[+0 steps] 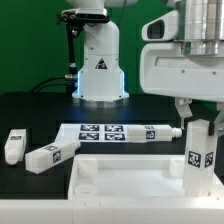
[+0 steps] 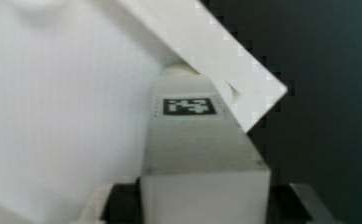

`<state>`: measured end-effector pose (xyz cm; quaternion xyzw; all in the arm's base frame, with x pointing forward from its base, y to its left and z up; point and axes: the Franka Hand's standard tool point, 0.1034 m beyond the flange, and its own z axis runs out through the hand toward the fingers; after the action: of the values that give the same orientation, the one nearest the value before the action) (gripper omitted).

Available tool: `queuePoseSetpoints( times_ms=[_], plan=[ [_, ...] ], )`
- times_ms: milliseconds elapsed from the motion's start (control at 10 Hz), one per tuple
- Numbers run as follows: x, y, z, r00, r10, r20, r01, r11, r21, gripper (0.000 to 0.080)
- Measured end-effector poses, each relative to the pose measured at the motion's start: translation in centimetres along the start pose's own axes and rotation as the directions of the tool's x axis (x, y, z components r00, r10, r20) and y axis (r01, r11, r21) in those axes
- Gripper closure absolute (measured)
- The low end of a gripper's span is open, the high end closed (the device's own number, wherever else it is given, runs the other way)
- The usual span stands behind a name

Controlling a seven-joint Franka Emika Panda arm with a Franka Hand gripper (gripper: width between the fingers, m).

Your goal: Assemble desk

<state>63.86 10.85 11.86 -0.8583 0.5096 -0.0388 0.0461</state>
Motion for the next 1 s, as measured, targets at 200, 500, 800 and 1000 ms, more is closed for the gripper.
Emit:
queuePoseSetpoints(
  times_ms=[200,500,800,1000],
  plan=[
    [0.36,0.21,-0.04,0.968,0.251,0.028,-0.251,0.968,0.008,0.0516],
    [0.24,0.18,-0.03,0.9,0.435,0.032,-0.435,0.9,0.002,0.0515],
    [0.04,0.12,0.05,0.824,0.565,0.048,-0.566,0.824,0.008,0.0459],
    [-0.19,0.06,0.07,0.914,0.403,0.043,-0.403,0.915,0.014,0.0324]
  ],
)
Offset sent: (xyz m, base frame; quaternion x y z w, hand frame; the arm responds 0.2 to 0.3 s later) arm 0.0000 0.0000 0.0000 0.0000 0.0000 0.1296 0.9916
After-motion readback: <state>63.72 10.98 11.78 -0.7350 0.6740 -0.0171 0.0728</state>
